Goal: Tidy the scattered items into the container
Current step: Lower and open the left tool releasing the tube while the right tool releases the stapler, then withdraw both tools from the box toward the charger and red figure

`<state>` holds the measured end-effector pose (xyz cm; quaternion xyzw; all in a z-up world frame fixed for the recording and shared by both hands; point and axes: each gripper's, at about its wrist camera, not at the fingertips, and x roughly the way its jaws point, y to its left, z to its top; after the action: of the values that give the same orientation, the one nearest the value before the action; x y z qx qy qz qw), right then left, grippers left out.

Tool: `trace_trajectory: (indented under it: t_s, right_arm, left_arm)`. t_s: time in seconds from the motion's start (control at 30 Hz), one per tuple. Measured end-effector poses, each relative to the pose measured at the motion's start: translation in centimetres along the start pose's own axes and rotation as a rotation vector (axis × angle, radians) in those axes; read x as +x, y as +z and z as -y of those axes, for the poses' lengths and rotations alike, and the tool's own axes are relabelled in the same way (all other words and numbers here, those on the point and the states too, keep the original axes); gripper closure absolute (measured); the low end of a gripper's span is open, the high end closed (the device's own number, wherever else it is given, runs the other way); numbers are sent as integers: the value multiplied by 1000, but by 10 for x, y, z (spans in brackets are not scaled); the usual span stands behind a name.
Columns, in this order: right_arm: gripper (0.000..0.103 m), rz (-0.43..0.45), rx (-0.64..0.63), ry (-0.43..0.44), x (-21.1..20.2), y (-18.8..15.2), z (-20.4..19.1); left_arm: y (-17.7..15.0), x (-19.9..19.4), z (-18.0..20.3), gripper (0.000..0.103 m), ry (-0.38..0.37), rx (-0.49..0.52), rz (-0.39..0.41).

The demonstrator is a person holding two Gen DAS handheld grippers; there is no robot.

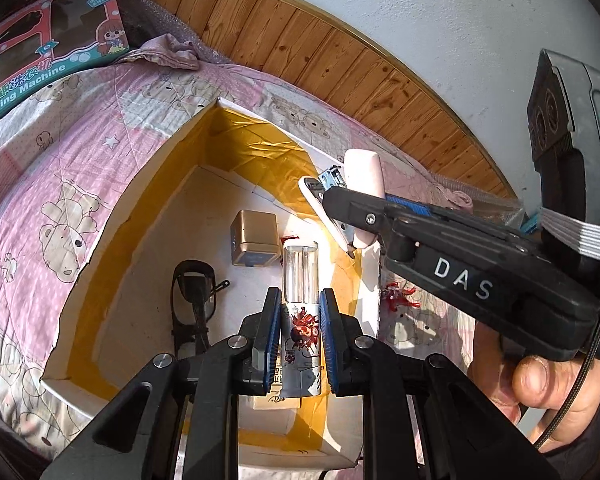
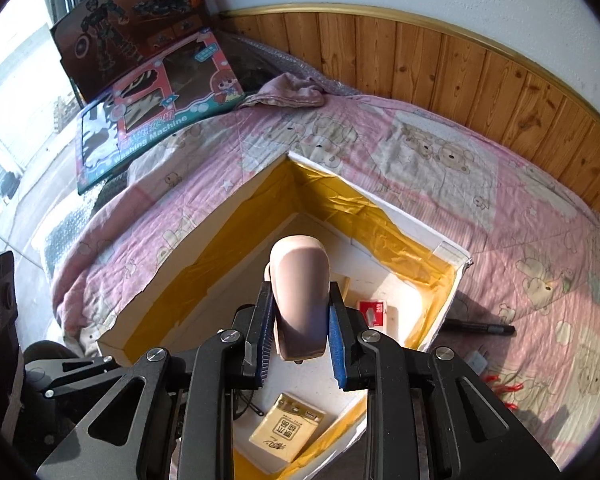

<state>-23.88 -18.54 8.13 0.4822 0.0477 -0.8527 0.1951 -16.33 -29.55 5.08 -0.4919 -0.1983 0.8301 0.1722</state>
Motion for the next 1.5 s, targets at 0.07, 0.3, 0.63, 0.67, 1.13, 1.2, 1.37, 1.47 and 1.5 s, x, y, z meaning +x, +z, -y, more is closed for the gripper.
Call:
trace_trajectory:
  t_s: [0.07, 0.3, 0.63, 0.67, 1.13, 1.2, 1.37, 1.47, 1.5]
  right_arm:
    - [78, -9, -12, 7, 7, 7, 0]
    - [78, -46, -12, 41, 32, 27, 4]
    - [78, -129, -87, 82, 75, 42, -3]
    - [78, -138, -108, 83, 79, 44, -4]
    - [77, -167, -257, 72, 114, 51, -9]
    - [76, -146, -268, 74, 116, 51, -10]
    - [75, -100, -197, 116, 100, 52, 2]
    - [75, -61, -149, 128, 77, 48, 11]
    - [75, -44, -128, 137, 67, 45, 14]
  left_arm:
    - [-1, 4, -1, 83, -4, -23, -11]
    - [-3, 14, -4, 83, 3, -86, -28]
    - [-2, 31, -22, 83, 29, -229, -76]
    - [-2, 34, -24, 83, 30, -244, -82]
    - [10, 55, -42, 83, 31, -347, -159]
    - [13, 63, -44, 81, 38, -343, -180]
    - [18, 68, -47, 67, 61, -288, -195]
    - [18, 52, -41, 67, 69, -245, -150]
    - [18, 45, -37, 67, 79, -221, -130]
